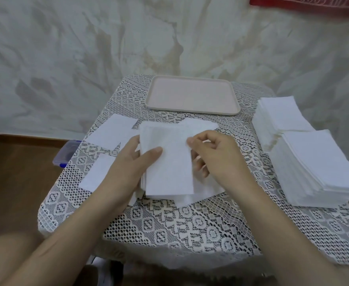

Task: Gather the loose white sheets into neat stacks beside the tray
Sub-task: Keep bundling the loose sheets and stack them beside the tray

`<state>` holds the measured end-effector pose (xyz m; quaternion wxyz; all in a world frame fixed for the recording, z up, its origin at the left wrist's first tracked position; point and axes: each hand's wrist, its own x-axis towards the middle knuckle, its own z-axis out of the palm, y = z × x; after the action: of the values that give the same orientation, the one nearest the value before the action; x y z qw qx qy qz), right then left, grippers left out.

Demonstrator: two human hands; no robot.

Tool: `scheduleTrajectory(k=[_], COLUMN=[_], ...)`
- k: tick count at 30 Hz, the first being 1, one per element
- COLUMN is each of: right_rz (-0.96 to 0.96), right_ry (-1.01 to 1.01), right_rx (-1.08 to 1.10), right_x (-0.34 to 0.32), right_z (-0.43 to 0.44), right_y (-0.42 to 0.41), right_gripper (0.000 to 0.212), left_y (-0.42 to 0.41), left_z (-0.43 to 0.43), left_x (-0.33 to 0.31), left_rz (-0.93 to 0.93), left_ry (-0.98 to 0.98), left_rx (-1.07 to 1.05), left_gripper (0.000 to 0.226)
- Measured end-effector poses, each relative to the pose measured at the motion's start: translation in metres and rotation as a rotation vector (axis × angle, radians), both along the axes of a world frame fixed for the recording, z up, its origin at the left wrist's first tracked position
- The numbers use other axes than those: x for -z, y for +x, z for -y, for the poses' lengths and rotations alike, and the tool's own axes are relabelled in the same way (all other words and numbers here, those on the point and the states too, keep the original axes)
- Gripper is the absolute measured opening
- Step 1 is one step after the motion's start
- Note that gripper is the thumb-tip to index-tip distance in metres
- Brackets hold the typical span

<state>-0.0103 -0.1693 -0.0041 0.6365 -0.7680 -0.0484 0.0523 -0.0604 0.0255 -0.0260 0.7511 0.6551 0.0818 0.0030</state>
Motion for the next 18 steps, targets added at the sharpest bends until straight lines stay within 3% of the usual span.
scheduleTrajectory(k=[1, 3, 5, 7, 13, 18], right_rz=[0.061, 0.238, 0.259, 0.208, 0.389, 0.423], right_ry=[-0.065, -0.413, -0.691, -0.754, -0.777, -0.829], right_rx=[0.033, 0.044, -0.054, -0.129, -0.042, -0.105], right_x=[0.002, 0.006, 0.009, 0.013, 0.032, 0.035], right_z=[0.003, 0.01, 0.011, 0.008, 0.002, -0.001], right_y=[0.007, 0.023, 0.03, 0.032, 0.042, 0.048], right_gripper=[0.01, 0.006, 0.027, 0.036, 0.014, 0.012], left_y=[0.002, 0.007, 0.011, 0.013, 0.014, 0.015], left_z=[-0.005, -0.015, -0.019, -0.019, -0.017, -0.018], left_x=[-0.001, -0.004, -0.005, -0.004, -0.001, 0.0], left_rz=[0.0, 0.005, 0.001, -0.012, -0.016, -0.014], left_ry=[-0.003, -0.025, -0.037, -0.027, 0.019, 0.039], left_rx=[-0.031, -0.096, -0.13, -0.137, -0.123, -0.13], left_gripper=[0.037, 0.03, 0.029, 0.028, 0.025, 0.025])
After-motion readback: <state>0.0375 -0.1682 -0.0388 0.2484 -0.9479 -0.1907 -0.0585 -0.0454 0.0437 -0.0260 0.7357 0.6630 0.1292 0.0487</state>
